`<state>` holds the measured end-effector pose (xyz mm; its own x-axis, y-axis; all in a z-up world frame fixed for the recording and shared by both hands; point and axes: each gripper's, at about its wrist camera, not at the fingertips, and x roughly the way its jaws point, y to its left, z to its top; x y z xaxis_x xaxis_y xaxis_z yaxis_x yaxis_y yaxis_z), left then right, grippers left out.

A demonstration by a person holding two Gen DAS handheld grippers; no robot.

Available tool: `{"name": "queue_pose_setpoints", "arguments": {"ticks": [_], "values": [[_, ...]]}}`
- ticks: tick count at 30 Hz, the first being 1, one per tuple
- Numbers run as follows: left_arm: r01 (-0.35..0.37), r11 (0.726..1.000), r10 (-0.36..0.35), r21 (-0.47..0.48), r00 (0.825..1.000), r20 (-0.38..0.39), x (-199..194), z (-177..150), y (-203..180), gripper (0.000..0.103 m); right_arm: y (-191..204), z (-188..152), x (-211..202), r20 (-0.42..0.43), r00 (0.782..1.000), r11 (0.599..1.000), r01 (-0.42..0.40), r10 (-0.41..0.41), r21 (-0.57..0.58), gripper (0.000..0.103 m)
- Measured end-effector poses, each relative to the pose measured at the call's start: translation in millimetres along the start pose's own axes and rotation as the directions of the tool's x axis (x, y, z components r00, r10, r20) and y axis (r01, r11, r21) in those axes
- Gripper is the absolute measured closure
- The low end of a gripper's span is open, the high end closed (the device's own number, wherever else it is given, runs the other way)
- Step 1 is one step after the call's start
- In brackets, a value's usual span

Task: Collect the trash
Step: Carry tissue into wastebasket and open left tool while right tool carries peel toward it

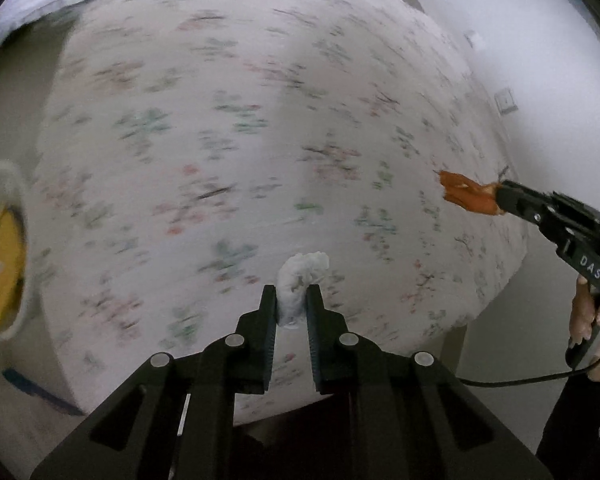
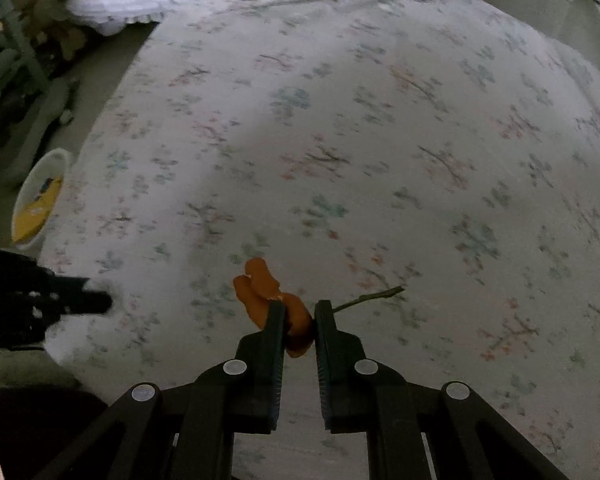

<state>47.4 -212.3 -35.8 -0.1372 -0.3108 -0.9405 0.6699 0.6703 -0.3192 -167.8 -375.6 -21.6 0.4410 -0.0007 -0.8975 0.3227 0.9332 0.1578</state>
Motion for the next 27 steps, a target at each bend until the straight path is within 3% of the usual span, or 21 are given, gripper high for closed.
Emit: {"name": "queue_pose_setpoints", "arguments": {"ticks": [17,27], "values": [[0.024,0.983,0.001,-0.18,0.991,0.136,-55.6,-45.8,104.5,0.088,120.1,24.9,9.7,0.012,0.999,0.986,-0.05,0.053,-0.16,0.091],[-0.013,0.958,0.085,-0.286,0.967,0.241,-78.8,-66.8,167.8,0.088,187.9,44.4,34.6,-0.002,0.993,0.967,-0.112,0.115,-0.229,0.091]]}}
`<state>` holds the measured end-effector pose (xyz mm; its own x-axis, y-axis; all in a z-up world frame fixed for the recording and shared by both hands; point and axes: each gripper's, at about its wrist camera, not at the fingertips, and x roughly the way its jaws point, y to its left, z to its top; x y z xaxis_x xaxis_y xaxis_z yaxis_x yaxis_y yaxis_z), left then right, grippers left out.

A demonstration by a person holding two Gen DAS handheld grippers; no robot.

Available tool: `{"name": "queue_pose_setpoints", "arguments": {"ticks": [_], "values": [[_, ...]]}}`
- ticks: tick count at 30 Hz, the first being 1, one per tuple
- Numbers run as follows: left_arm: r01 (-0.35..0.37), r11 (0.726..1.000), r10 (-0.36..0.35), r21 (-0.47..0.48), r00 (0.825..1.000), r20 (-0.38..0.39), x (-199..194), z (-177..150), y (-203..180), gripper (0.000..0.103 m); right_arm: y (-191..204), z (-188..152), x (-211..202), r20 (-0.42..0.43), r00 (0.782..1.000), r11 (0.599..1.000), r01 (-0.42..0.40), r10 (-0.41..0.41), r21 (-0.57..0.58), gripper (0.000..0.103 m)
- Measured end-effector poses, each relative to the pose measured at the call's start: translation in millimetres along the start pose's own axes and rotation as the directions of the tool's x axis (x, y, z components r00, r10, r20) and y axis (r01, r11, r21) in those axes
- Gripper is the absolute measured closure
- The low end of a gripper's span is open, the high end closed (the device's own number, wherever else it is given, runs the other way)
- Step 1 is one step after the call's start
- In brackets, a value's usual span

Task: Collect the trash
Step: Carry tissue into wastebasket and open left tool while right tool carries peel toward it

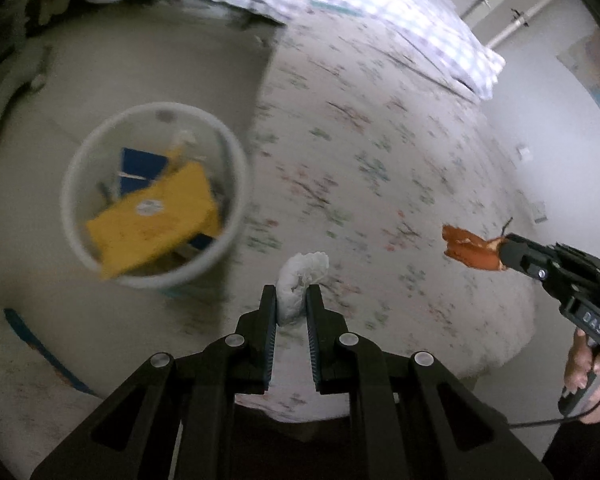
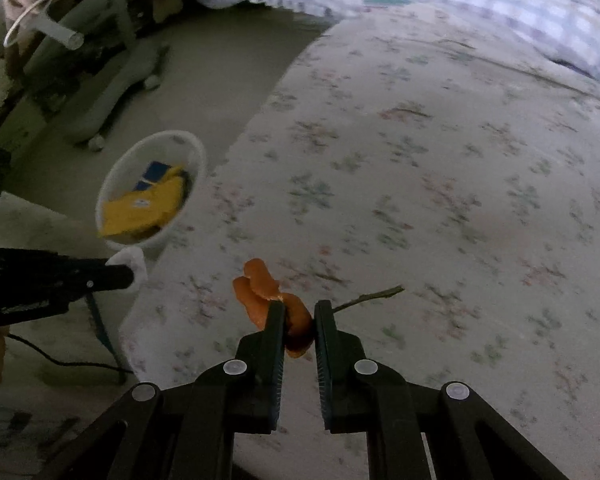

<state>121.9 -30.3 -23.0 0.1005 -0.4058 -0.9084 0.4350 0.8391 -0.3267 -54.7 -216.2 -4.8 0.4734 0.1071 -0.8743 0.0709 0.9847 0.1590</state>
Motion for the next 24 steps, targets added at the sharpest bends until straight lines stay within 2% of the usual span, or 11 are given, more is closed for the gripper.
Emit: {"name": "queue_pose_setpoints", "arguments": {"ticks": [10,21,23,24], "values": [[-0.024,0.996,0.03,-0.081,0.997,0.075,-1.7,11.1,51.6,0.088,47.5,28.0,33.8,-0.013,0.999,0.998,-0.041,0.041,-0.056,0.091],[-0.014,0.99,0.033,-0.137,0.99,0.136,18.1,21.6,81.4,0.087,67.3,47.3,58.7,-0.024,0.998,0.996,-0.057,0.056,-0.064,0.091],[-0.027,0.991,0.045,-0.128,0.99,0.137,20.6,24.0,82.3,0.08,68.2,49.5,61.2,-0.025,0.998,0.996,-0.057,0.056,-0.066,0.091],[-0.045,0.991,0.06,-0.128,0.991,0.118,23.5,25.5,82.9,0.066,68.7,50.3,61.6,-0.025,0.998,0.996,-0.057,0.056,-0.066,0.091]]}}
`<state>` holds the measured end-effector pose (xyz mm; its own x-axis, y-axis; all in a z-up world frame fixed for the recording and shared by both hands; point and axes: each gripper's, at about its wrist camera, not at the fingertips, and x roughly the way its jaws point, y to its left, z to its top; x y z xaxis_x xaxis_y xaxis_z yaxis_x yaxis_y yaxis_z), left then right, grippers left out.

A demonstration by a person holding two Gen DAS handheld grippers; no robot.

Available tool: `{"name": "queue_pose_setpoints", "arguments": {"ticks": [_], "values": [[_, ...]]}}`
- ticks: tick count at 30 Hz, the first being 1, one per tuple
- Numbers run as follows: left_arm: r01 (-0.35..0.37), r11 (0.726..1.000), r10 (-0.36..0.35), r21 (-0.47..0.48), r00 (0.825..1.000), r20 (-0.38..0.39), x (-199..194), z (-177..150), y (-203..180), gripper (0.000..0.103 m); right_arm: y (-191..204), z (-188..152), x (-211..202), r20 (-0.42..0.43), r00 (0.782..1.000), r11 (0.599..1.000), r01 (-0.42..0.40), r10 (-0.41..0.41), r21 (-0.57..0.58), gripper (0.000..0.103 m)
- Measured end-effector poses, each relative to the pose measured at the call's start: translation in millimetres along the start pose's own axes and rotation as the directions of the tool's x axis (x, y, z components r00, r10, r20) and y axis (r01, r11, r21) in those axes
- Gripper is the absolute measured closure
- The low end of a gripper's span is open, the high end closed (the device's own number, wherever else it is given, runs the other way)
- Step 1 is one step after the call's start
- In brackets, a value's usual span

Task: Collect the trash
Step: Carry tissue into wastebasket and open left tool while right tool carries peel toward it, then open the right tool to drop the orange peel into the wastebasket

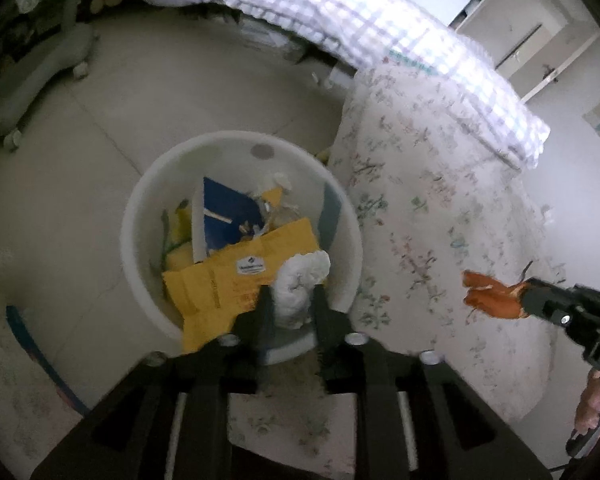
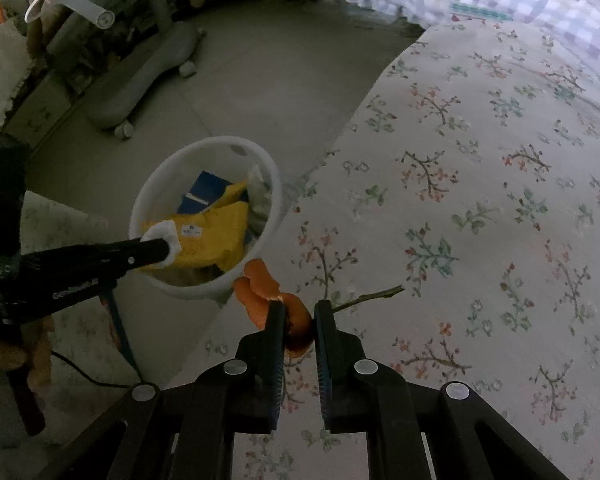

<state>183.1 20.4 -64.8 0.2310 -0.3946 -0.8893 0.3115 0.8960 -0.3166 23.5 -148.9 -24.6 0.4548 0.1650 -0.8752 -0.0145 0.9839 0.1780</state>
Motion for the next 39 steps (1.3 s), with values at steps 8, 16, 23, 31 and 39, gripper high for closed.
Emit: {"name": "queue_pose_setpoints", "arguments": {"ticks": [8,16,23,31,39], "values": [[-0.134,0.991,0.134,0.011,0.99,0.04,-6.3,-7.8,4.8,0.022,1.2,7.8,7.6,-0.002,1.0,1.0,-0.005,0.005,-0.004,0.091],[-0.144,0.989,0.143,0.007,0.987,0.072,-26.5,-16.5,13.1,0.021,12.6,16.9,18.8,-0.006,1.0,1.0,-0.011,0.011,-0.027,0.091],[-0.163,0.986,0.164,-0.017,0.983,0.088,-43.3,-22.9,28.0,0.02,30.0,26.9,31.9,-0.011,1.0,0.998,-0.019,0.018,-0.057,0.091],[-0.185,0.982,0.188,-0.046,0.979,0.083,-50.0,-29.1,48.3,0.02,52.0,39.8,45.6,-0.005,0.999,0.995,-0.034,0.034,-0.09,0.091],[-0.187,0.981,0.191,-0.055,0.979,0.075,-48.9,-31.3,52.6,0.014,62.7,48.9,60.7,-0.003,0.999,0.994,-0.046,0.046,-0.096,0.088]]}}
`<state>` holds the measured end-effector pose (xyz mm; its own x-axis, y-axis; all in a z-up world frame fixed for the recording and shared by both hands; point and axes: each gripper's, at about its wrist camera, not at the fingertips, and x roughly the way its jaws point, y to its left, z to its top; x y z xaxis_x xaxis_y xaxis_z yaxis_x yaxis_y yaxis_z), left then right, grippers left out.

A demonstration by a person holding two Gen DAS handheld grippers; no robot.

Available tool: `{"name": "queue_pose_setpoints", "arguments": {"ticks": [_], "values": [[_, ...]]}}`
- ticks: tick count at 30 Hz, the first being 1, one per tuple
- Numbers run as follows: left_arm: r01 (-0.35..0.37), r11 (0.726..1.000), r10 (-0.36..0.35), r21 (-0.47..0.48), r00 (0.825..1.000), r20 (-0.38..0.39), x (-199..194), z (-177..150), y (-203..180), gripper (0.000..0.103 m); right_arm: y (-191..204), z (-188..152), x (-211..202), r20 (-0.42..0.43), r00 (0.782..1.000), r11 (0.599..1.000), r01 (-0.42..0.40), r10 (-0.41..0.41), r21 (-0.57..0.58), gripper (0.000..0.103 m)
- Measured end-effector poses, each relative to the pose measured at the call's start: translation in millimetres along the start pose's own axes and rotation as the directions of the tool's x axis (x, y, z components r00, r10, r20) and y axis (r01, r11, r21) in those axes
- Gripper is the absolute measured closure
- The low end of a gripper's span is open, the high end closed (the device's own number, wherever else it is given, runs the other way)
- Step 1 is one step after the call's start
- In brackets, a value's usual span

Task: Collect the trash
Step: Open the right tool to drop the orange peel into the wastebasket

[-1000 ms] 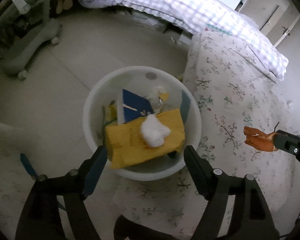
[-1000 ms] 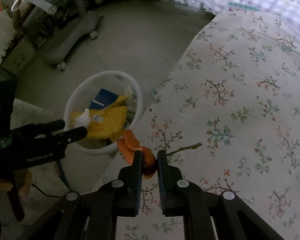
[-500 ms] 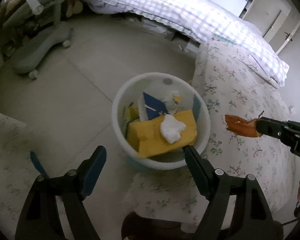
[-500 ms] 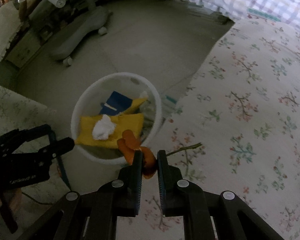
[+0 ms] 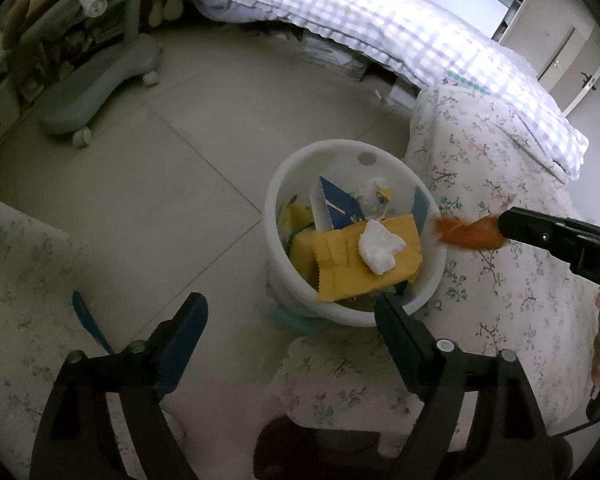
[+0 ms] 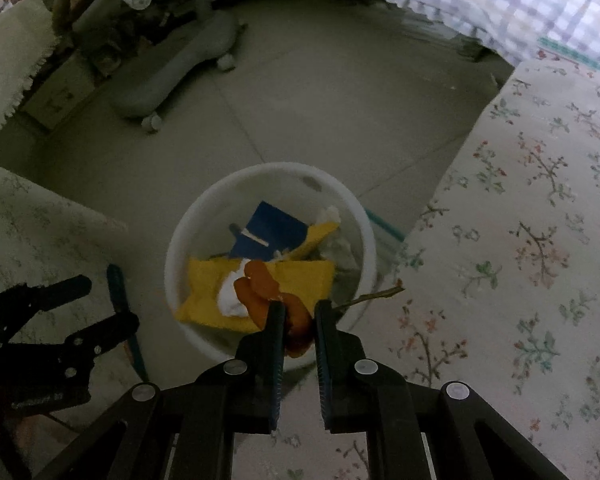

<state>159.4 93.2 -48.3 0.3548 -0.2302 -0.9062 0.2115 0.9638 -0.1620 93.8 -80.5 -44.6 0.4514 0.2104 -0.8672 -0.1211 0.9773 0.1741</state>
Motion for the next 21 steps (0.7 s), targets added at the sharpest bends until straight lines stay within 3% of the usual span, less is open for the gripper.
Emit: {"name": "queue_pose_setpoints", "arguments": {"ticks": [1,4,6,21], "values": [[0.0,1.0,0.0,0.001,1.0,-0.001,-0.3,-0.5,-0.4,0.014,-0.6,0.6,1.1,0.001,1.0,1.0,0.001,-0.001,0.007,0.086],[0.0,1.0,0.0,0.008,1.0,-0.006,-0.5,-1.1,-3.2,0.013,-4.1,2.3,-3.4,0.02,1.0,0.999,0.016,-0.017,0.027,0.041],[0.005,1.0,-0.005,0.012,1.0,-0.006,-1.4,-1.6,-6.0,0.012,-6.2,2.1,-13.1,0.059,0.998,1.0,0.019,-0.02,0.021,0.041],[0.024,0.998,-0.026,0.065,0.999,0.02,-24.7,-12.6,-43.4,0.009,-36.6,-20.3,-62.8,0.116,0.992,0.997,0.032,-0.039,0.068,0.041]]}}
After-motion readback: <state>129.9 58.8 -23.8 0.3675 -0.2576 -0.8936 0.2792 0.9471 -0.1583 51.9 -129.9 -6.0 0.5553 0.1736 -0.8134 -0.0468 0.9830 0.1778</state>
